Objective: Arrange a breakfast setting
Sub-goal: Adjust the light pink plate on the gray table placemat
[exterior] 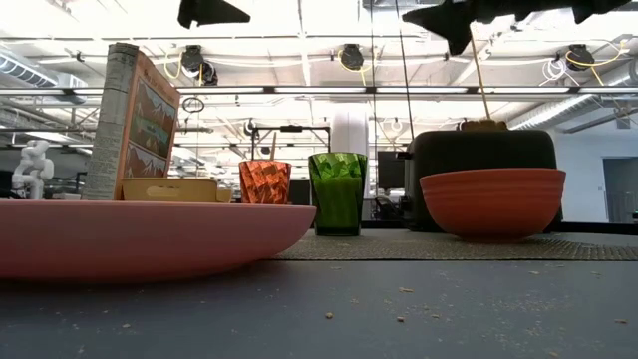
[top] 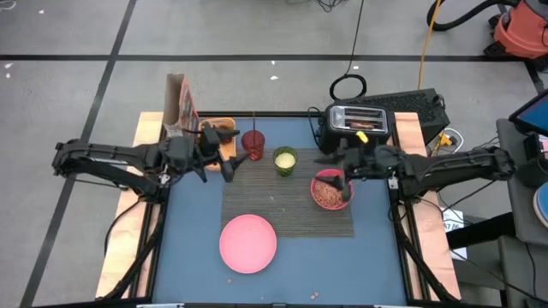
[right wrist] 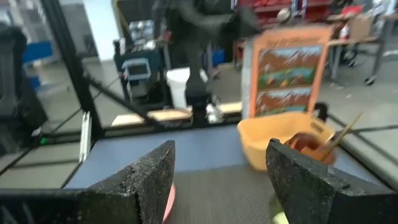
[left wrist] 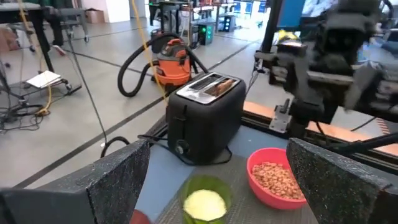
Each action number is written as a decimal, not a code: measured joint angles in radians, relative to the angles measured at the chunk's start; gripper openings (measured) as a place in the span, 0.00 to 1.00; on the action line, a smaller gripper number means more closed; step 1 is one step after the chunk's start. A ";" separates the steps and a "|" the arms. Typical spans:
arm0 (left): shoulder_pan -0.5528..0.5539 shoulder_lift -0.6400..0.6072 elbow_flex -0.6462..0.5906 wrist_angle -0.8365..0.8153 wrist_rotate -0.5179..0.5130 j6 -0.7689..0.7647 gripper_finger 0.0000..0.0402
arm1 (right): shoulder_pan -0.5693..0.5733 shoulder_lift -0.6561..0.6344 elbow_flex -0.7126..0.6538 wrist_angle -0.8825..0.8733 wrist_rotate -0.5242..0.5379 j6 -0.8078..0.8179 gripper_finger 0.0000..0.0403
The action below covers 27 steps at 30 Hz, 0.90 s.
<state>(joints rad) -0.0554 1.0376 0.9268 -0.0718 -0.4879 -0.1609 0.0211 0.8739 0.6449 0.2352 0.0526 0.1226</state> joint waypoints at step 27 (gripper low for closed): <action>-0.306 0.489 0.000 -0.018 0.173 -0.233 0.95 | -0.035 -0.072 0.000 -0.008 -0.002 0.000 0.60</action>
<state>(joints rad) -0.3619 1.5268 0.9268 -0.0901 -0.3145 -0.3935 -0.0143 0.8024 0.6451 0.2276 0.0502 0.1230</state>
